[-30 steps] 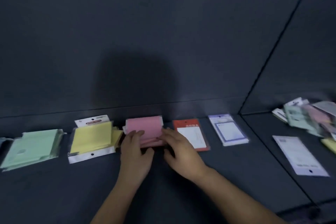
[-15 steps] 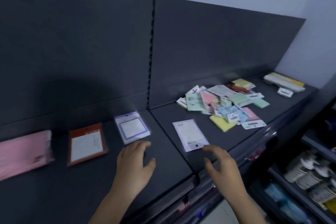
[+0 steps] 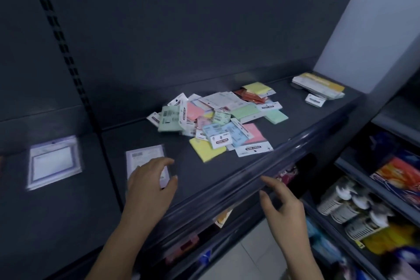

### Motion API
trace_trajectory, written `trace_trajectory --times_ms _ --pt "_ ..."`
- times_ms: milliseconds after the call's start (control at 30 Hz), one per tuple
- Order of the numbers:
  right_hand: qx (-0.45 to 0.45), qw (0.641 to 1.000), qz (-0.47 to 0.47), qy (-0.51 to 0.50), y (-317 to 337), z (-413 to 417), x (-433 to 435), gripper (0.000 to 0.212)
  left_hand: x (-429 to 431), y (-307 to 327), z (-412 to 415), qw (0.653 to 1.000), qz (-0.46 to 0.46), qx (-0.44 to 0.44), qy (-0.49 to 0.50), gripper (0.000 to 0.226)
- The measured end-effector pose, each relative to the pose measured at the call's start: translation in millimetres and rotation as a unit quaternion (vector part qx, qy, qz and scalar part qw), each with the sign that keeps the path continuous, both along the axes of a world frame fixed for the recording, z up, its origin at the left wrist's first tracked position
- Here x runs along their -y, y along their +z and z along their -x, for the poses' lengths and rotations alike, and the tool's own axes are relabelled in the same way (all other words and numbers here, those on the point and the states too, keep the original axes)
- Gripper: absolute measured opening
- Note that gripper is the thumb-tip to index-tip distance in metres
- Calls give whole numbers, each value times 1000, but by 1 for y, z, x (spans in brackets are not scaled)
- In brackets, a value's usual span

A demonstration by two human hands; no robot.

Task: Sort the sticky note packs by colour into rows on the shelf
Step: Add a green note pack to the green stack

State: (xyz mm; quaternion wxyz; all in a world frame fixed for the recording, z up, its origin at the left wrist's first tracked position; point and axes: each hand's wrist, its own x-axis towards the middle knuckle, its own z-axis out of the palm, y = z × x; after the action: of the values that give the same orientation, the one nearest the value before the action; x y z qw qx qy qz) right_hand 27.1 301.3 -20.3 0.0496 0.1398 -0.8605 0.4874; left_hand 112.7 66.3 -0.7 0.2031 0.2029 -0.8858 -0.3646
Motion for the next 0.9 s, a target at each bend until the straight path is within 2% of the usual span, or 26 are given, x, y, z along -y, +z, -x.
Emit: trace_trajectory --times_ms 233,400,567,700,767,833,900 --pt "30 1000 -4 8 -9 48 11 33 22 -5 38 999 -9 14 32 28" --pt "11 999 -34 9 -1 99 35 33 53 -10 83 998 -17 31 53 31" --pt "18 999 -31 -13 8 145 50 31 73 -12 126 987 -15 107 119 42" --pt "45 998 -25 -27 6 175 56 26 78 -16 149 973 10 171 156 41" --pt "67 997 -27 -36 6 192 59 25 78 -18 158 961 30 206 181 52" --pt "68 994 -61 -55 4 216 62 27 79 -20 168 948 52 238 205 58" --pt "67 988 -121 -68 5 243 67 33 78 -20 177 937 33 262 228 61"
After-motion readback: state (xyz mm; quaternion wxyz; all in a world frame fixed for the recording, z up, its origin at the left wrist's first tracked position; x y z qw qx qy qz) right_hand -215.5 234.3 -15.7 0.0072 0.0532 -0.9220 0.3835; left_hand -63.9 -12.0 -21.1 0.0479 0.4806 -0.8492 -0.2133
